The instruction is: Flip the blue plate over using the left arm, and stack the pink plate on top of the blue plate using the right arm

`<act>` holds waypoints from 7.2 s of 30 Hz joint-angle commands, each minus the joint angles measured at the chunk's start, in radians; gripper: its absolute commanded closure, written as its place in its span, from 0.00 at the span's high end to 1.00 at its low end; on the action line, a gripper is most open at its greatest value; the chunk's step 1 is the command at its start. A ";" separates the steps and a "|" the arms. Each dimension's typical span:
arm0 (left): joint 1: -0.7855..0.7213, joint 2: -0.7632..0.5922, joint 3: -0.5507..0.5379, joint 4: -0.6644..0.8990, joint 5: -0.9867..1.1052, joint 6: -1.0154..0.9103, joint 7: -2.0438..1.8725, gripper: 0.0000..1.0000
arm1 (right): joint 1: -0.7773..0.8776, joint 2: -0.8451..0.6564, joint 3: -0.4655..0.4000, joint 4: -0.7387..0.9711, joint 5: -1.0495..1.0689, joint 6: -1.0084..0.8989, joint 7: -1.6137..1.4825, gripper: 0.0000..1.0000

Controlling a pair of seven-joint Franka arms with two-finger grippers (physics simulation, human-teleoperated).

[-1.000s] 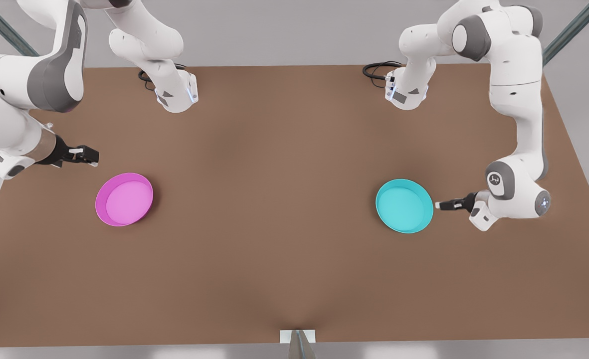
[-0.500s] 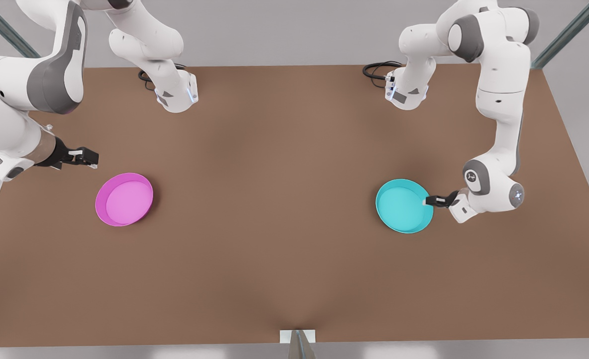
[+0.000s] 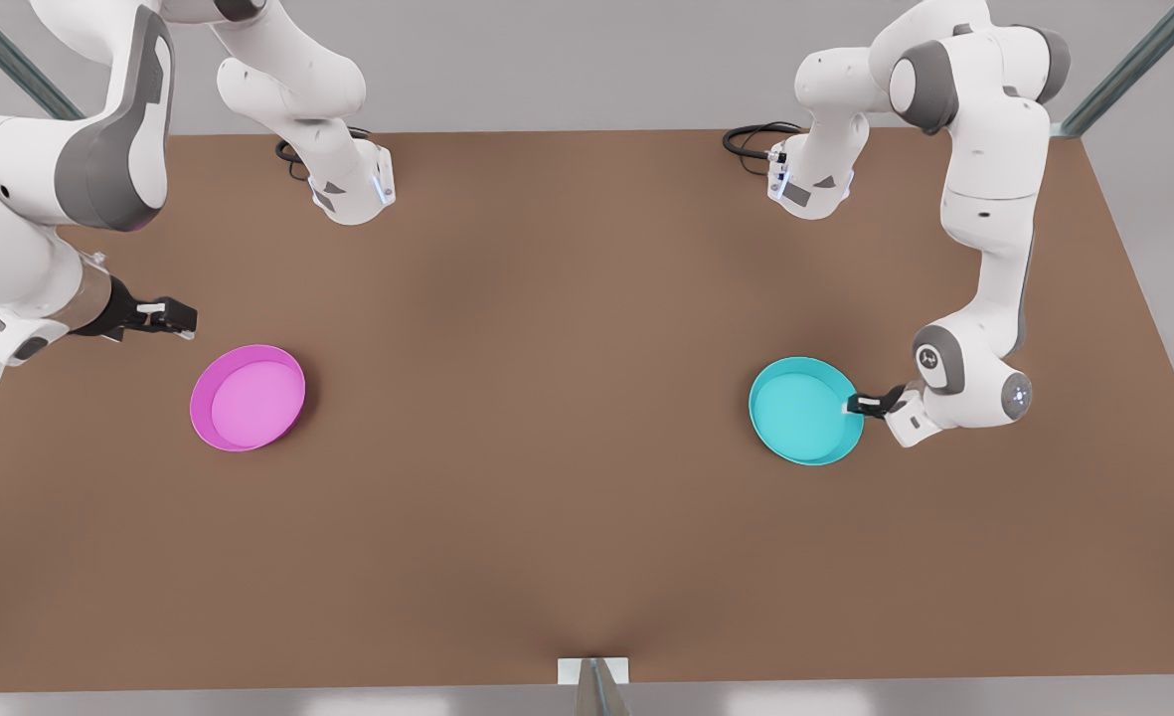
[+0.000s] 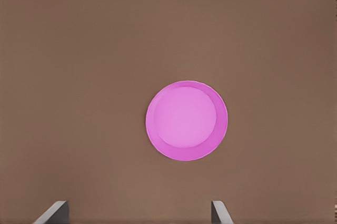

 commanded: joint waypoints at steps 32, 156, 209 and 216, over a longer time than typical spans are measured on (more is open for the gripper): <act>-0.610 0.058 0.064 0.849 0.857 -0.571 -1.541 0.21 | -0.011 -0.009 -0.001 -0.001 0.007 0.004 -0.008 1.00; -0.036 -0.280 -0.204 0.680 0.320 -0.924 -0.790 1.00 | -0.454 0.398 0.184 -0.397 0.406 0.509 -0.924 0.21; -0.046 -0.241 -0.216 0.745 0.320 -0.922 -0.785 1.00 | 0.475 0.280 0.183 -0.654 0.622 1.210 0.199 1.00; -0.044 -0.244 -0.216 0.746 0.305 -0.928 -0.779 1.00 | 0.142 0.254 0.097 -0.236 0.368 0.308 0.156 1.00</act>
